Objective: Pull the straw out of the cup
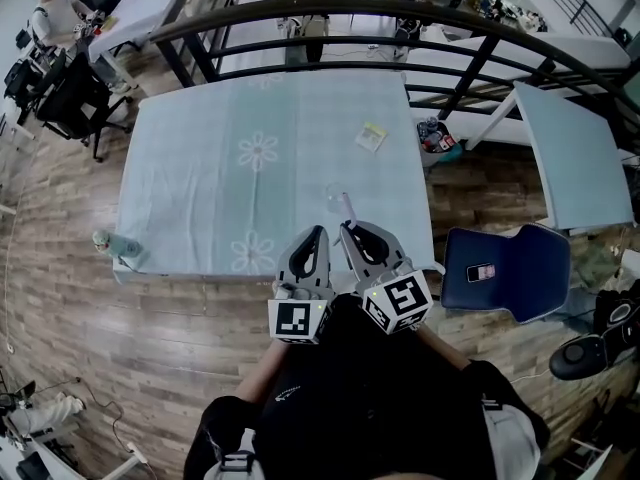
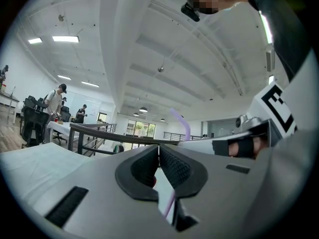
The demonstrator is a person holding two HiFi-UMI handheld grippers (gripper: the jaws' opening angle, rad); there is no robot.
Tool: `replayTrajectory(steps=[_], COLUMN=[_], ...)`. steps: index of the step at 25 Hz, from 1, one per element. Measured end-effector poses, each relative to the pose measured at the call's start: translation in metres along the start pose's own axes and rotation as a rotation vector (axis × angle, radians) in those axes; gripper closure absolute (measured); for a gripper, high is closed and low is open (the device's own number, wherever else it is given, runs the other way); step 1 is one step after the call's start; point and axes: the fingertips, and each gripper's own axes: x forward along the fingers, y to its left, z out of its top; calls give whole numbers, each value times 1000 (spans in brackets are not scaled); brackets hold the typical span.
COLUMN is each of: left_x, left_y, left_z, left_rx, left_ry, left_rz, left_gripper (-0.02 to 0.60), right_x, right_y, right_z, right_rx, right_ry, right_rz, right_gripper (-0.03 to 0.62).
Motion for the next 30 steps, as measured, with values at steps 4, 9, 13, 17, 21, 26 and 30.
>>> replayTrajectory(steps=[4, 9, 13, 17, 21, 26, 30], left_x=[6, 13, 17, 23, 24, 22, 22], left_y=[-6, -13, -16, -20, -24, -21, -15], left_z=[-1, -4, -3, -3, -3, -5, -5], left_rx=[-2, 15, 10, 18, 12, 0, -1], left_ry=[6, 8, 3, -1, 3, 8, 9], left_rz=[-26, -54, -67, -82, -93, -84, -74], left_gripper=[563, 563, 563, 563, 563, 563, 563], right_x=[-3, -6, -8, -8, -10, -9, -4], right_y=[-6, -14, -20, -23, -25, -27, -24], right_z=[0, -3, 2, 4, 4, 3, 1], right_rx=[8, 11, 5, 6, 3, 9, 20], right_ry=[-4, 0, -18, -19, -17, -12, -6], right_rz=[-24, -38, -59, -64, -69, -73, -65], right_gripper=[559, 559, 559, 559, 559, 559, 559])
